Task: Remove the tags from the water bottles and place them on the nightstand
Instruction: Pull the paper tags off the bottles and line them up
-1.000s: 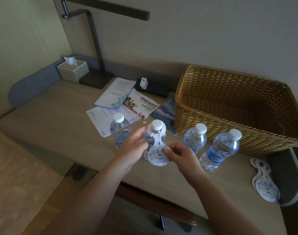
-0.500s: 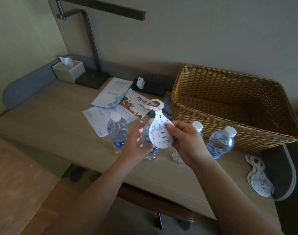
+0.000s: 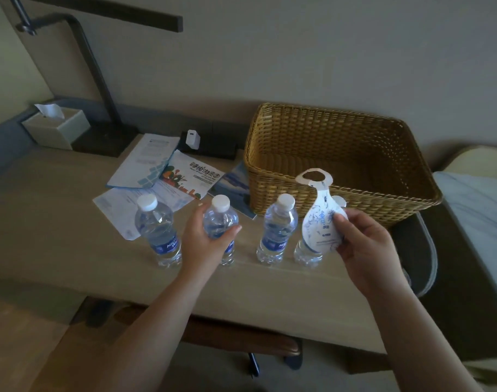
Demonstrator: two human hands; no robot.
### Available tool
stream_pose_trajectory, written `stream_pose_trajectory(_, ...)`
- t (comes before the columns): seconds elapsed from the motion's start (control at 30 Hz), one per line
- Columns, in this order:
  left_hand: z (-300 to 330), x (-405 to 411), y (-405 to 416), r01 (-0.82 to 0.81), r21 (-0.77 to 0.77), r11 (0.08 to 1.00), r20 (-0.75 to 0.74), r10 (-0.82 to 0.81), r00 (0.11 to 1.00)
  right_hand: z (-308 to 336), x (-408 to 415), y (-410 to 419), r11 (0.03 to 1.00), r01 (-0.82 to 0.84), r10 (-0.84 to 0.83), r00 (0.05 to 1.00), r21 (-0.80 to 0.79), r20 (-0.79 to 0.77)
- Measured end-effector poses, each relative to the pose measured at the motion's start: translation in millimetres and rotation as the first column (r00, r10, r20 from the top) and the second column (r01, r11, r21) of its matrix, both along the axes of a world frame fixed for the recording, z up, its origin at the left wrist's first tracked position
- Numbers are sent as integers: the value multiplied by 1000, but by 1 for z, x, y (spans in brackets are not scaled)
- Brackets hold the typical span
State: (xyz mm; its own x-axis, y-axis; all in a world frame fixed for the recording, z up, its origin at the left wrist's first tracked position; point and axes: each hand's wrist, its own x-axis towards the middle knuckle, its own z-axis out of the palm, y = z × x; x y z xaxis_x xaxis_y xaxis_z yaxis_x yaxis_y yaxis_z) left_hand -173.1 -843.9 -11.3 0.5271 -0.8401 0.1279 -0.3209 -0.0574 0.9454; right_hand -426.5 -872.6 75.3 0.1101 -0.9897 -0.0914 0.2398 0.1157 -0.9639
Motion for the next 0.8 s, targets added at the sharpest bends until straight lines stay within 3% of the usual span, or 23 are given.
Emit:
stream_pose_trajectory(0.13, -3, -3, -9, 4, 22, 1000, 33, -5, 999, -15, -66, 1, 975, 221, -220, 975, 34, -27)
stream_pose_trajectory(0.23, -4, -9, -19, 9, 72, 997, 68, -14, 998, -43, -110, -10, 906, 420, -400, 893, 60, -207)
stream_pose_trajectory(0.3, -6, -11, -25, 16, 100, 995, 87, -25, 996, -68, -133, -23, 825, 561, -499, 778, 64, -381)
stream_pose_trajectory(0.37, -8, -13, -28, 13, 106, 994, 89, -22, 996, -93, -150, -37, 771, 634, -508, 669, 60, -543)
stream_pose_trajectory(0.5, -10, -15, -30, -8, 96, 995, 120, -3, 993, -128, -165, -63, 762, 644, -431, 580, 66, -692)
stream_pose_trajectory(0.8, -12, -15, -31, 19, 94, 995, 102, -28, 994, -148, -153, -73, 739, 674, -413, 462, 8, -784)
